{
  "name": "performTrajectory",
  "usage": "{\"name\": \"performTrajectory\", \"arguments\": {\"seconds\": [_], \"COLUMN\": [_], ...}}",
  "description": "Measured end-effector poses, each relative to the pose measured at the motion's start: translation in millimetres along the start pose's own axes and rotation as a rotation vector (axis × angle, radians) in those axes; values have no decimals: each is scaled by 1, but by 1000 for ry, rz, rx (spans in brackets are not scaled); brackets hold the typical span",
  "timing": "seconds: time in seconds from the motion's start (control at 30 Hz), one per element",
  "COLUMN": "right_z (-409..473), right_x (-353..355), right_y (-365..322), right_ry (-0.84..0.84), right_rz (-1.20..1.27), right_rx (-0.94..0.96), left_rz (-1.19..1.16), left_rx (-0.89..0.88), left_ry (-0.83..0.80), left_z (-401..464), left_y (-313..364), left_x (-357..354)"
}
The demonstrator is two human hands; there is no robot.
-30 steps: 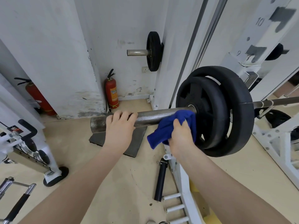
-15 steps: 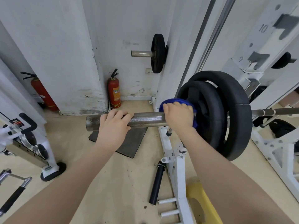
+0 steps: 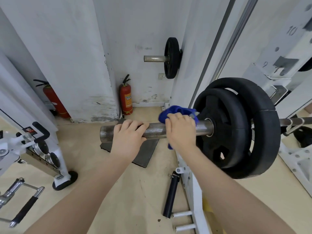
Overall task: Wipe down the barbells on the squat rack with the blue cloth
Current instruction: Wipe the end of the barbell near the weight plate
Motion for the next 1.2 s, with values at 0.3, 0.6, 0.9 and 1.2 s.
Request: {"name": "performTrajectory", "arguments": {"seconds": [0.3,0.6,0.9,1.2], "right_z": [9,3,14,22], "right_x": [11,-4,-7,-13], "right_y": [58,-17,-66,-89], "right_ry": [20,19,42,-59], "right_rz": [-34,-47,-6,70], "right_rx": [-189,177,-15,78], "left_rz": [15,-153,-513,-953], "left_rx": [-44,-16,480,708], "left_ry": [-71,-259,-246,-624], "left_z": [5,11,-5,-6], "left_y": [-4,-18,-103,-125], "left_x": [0,7,11,3]}}
Point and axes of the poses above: each hand's wrist, its own z-axis towards the middle knuckle, its own x-axis out of the back of the hand, y = z × x, the point moved 4 cm from there along z, towards the middle knuckle, and after that the axes turned 8 degrees about x, right-handed, at the moved point
